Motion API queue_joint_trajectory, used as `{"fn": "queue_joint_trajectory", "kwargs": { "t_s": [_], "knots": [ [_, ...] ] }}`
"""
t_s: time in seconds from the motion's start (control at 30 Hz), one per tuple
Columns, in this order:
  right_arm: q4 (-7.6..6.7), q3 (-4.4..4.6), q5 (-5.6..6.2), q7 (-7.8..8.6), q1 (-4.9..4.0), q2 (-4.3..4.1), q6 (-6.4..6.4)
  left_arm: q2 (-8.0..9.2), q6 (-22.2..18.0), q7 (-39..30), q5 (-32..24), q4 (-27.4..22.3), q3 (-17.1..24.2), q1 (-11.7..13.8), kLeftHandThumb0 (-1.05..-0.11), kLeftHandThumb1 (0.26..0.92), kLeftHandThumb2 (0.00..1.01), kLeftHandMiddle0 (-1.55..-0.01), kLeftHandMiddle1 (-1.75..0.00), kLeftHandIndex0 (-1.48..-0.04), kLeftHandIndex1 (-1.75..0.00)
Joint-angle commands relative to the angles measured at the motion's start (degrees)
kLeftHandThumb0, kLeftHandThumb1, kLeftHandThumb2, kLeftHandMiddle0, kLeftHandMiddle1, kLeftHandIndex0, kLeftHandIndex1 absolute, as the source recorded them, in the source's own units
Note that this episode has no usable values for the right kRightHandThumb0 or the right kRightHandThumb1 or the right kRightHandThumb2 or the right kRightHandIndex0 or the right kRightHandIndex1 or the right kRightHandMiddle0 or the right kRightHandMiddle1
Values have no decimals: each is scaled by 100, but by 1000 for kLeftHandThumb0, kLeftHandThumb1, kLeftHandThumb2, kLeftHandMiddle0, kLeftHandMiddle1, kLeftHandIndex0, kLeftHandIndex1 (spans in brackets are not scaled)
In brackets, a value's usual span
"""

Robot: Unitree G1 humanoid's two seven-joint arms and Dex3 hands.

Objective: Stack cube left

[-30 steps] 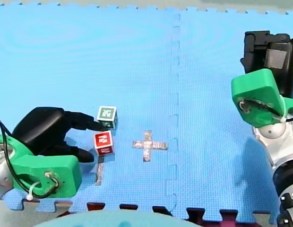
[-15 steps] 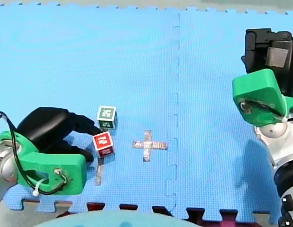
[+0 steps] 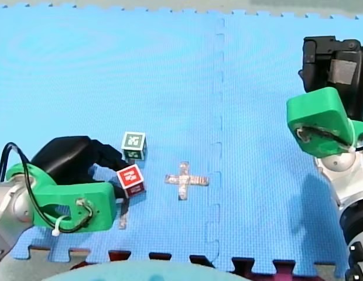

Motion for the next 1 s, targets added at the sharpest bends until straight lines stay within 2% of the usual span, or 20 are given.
{"fn": "queue_joint_trajectory", "kwargs": {
  "t_s": [0.0,0.17,0.23,0.3,0.43,0.5,0.67,0.7,0.77,0.83,0.93,0.97],
  "knots": [
    [-31,-5,-2,-27,23,-24,-22,-24,-9,-68,-12,55,-33,44,-849,853,6,-848,-1746,-992,-25],
    [-33,1,-10,-52,33,-7,-13,-43,138,-244,-39,-12,-72,50,-852,851,2,-824,-1746,-957,-5],
    [-17,5,-12,-59,29,-2,-12,-24,171,-531,-160,-41,-63,31,-856,834,0,-779,-1730,-791,-1],
    [4,11,-15,-69,20,5,-9,9,118,-732,-281,-54,-40,24,-855,821,0,-756,-1708,-685,0],
    [42,15,-17,-87,7,12,-12,51,38,-851,-362,-21,-21,9,-877,808,0,-730,-1737,-594,0],
    [54,14,-15,-93,6,12,-18,55,52,-931,-387,-20,-19,1,-920,803,0,-706,-1744,-545,0],
    [77,0,2,-81,-1,-7,-52,45,278,-1153,-422,-283,-31,54,-951,788,0,-653,-1707,-575,-21],
    [78,0,1,-85,-3,-8,-55,47,357,-1185,-402,-365,-42,75,-956,789,1,-654,-1668,-579,-20],
    [83,0,-3,-92,-11,-8,-55,53,528,-1253,-362,-522,-64,108,-983,795,1,-706,-1412,-543,-7],
    [86,-1,-5,-96,-16,-11,-55,70,658,-1332,-335,-655,-84,133,-1024,805,1,-751,-1071,-486,-2],
    [77,0,-11,-107,-18,-10,-50,110,701,-1401,-292,-734,-112,147,-1045,823,3,-806,-699,-454,0],
    [72,2,-14,-114,-19,-9,-47,127,699,-1408,-271,-743,-124,146,-1047,826,4,-820,-659,-446,0]
  ]
}}
